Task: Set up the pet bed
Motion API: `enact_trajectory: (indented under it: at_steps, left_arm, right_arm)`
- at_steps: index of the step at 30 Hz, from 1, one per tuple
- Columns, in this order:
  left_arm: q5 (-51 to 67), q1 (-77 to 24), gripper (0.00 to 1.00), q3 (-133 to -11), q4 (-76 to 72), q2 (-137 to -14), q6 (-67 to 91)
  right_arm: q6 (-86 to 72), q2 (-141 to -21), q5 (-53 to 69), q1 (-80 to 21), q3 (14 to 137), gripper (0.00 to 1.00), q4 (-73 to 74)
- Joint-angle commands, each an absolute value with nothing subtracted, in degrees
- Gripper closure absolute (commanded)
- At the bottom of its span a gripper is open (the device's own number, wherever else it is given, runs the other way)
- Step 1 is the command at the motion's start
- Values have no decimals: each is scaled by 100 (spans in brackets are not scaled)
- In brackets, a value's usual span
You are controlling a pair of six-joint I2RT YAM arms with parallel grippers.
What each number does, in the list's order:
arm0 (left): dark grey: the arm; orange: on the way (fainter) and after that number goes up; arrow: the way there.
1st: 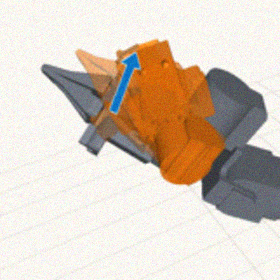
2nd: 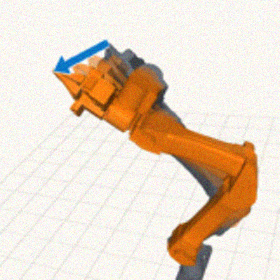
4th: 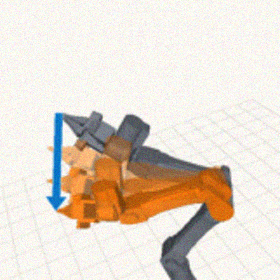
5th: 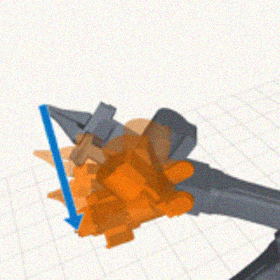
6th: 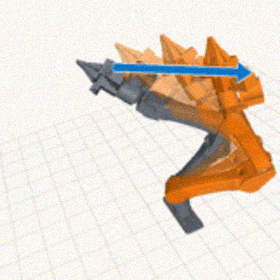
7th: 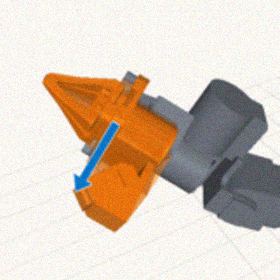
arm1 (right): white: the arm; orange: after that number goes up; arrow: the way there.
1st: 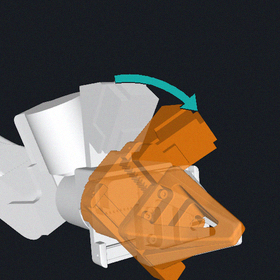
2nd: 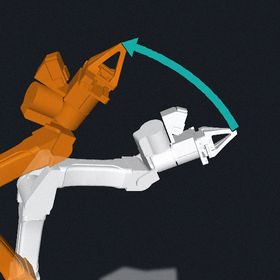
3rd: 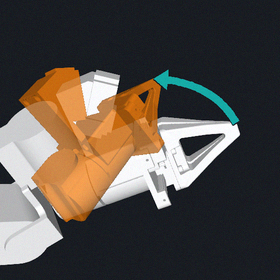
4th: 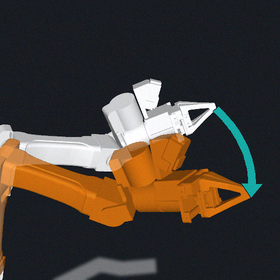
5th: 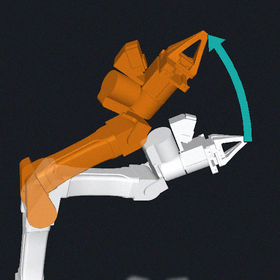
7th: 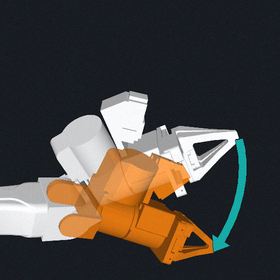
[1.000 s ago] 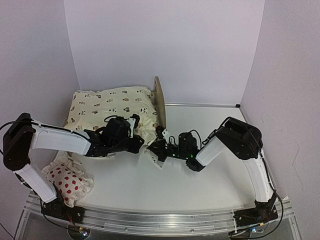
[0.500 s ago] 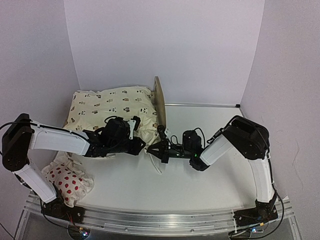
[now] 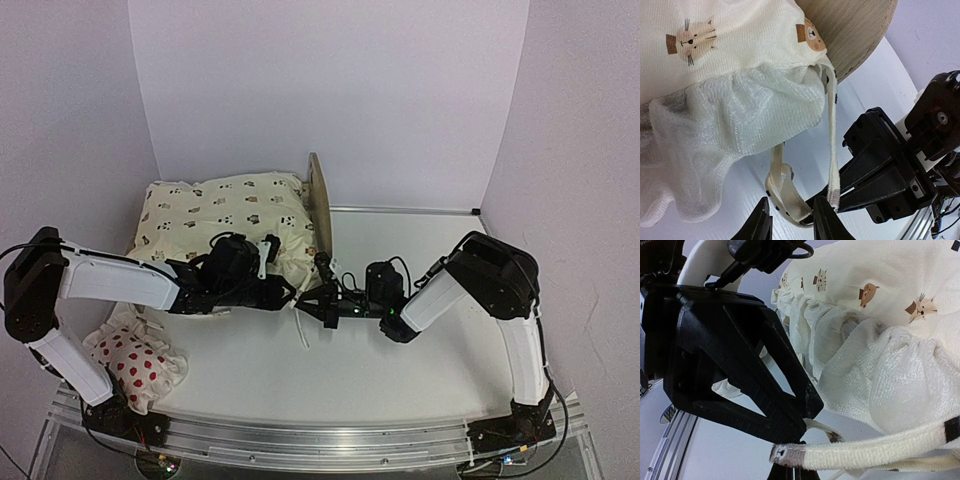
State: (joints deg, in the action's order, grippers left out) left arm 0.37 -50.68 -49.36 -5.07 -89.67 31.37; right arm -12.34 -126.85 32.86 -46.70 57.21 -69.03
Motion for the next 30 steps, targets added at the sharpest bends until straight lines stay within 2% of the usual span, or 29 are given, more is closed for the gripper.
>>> enact_trajectory:
  at_steps: [1,6,15,27,30]
  left_arm:
    - [61,-5052,70,-4776,-966,-8851,3757]
    - [57,-5054,70,-4472,-1553,-8761,4285]
    - [134,-5054,76,-4417,-2016,-8875,4470]
    - [282,-5055,99,-4578,-2162,-9194,4405]
    - [249,-5054,100,-4554,-2145,-9171,4366]
  right_arm:
    - [-1272,-12502,3366,-4707,5738,100,-7129]
    - [-1265,-12532,3338,-4706,5757,100,-7136]
    - [-1266,-12549,3322,-4706,5766,100,-7151]
    - [-1202,-12515,3232,-4710,5708,100,-7172]
    - [-1175,-12509,3198,-4711,5695,100,-7172]
